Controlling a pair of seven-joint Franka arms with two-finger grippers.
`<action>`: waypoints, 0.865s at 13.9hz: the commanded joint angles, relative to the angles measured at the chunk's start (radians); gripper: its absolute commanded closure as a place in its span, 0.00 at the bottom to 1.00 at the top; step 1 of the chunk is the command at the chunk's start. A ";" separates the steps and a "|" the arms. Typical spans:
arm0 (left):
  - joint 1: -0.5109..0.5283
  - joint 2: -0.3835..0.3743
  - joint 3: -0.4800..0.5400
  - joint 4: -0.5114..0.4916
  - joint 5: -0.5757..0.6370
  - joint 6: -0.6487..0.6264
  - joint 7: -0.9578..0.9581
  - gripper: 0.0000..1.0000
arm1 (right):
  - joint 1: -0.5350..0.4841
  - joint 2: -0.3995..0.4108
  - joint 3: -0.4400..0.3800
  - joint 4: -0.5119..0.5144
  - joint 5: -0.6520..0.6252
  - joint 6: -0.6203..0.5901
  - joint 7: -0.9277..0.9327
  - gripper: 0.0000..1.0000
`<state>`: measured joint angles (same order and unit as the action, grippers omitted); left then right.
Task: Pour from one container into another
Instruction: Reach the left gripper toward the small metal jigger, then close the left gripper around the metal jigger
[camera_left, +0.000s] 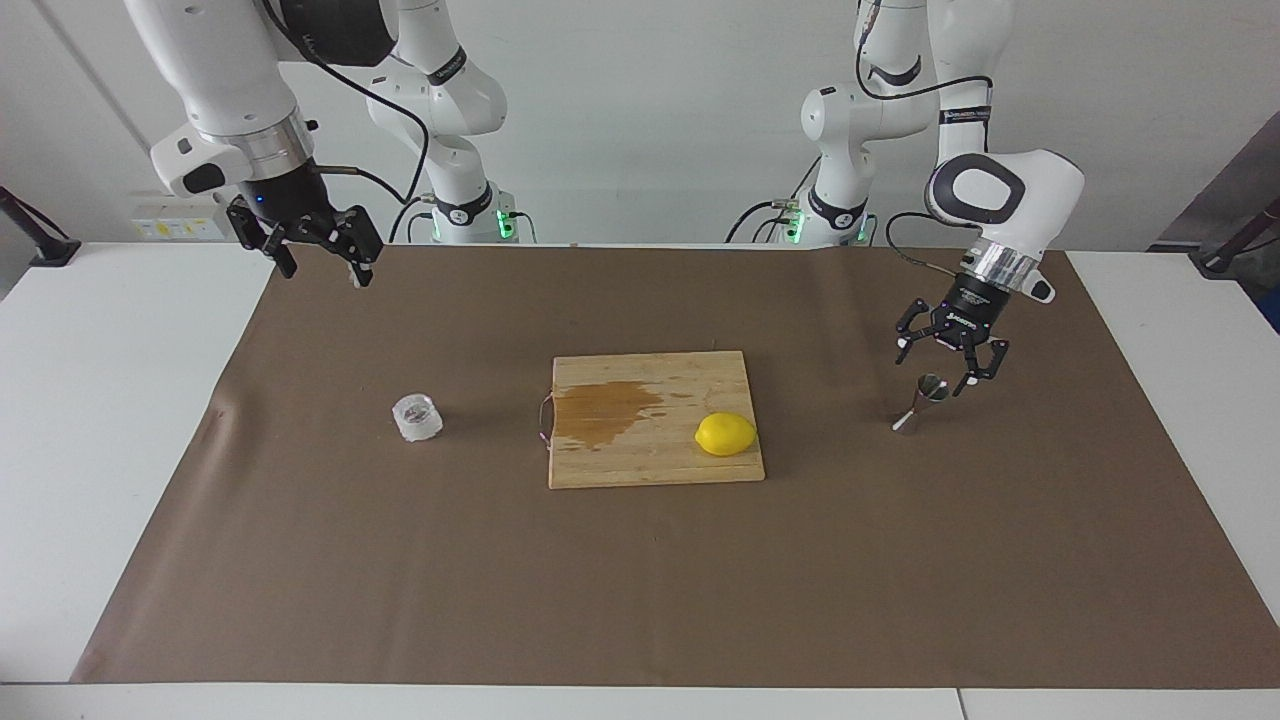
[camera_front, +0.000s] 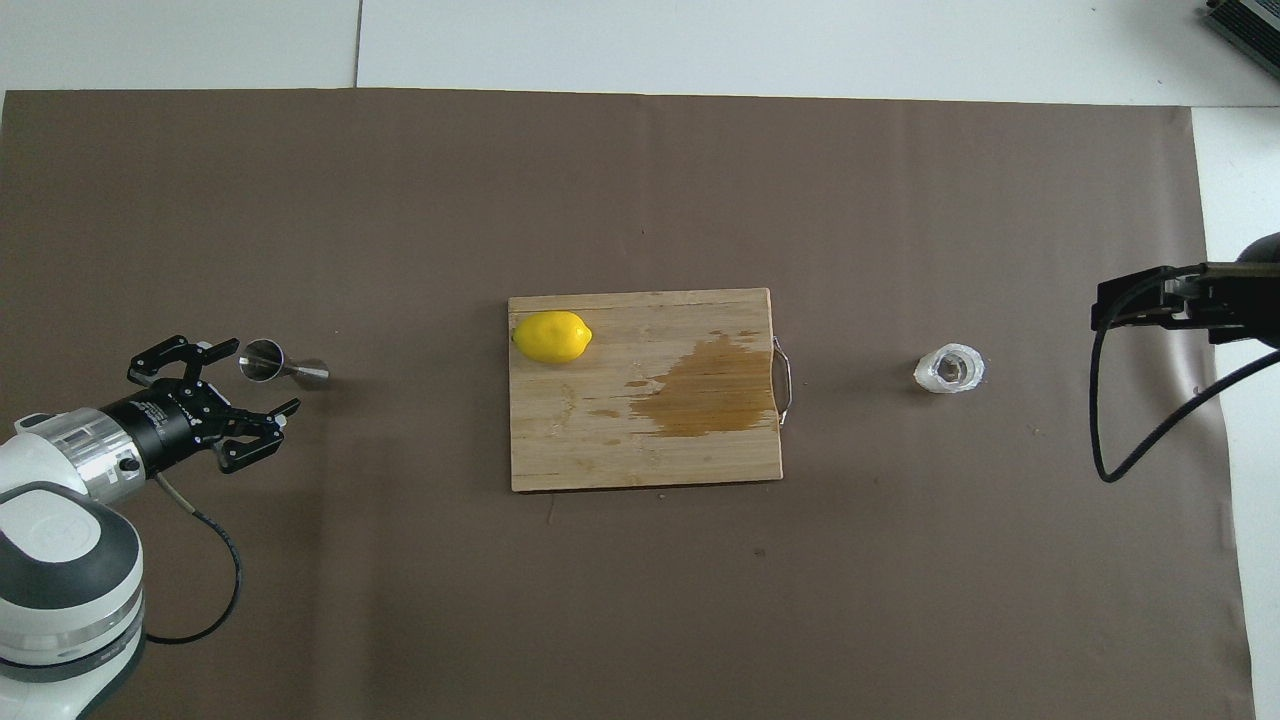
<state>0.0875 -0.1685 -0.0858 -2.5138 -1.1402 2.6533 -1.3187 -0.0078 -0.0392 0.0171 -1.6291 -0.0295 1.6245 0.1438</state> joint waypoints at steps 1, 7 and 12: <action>-0.012 0.007 0.008 -0.014 -0.018 0.028 -0.025 0.00 | -0.014 -0.013 0.004 -0.009 0.022 -0.009 -0.006 0.00; -0.017 0.007 0.008 -0.017 -0.018 0.040 -0.034 0.00 | -0.014 -0.011 0.004 -0.008 0.022 -0.009 -0.006 0.00; -0.029 0.021 0.008 -0.008 -0.018 0.071 -0.056 0.00 | -0.014 -0.011 0.004 -0.009 0.022 -0.008 -0.006 0.00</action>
<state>0.0860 -0.1543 -0.0831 -2.5179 -1.1404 2.6880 -1.3596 -0.0078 -0.0392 0.0171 -1.6291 -0.0295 1.6245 0.1438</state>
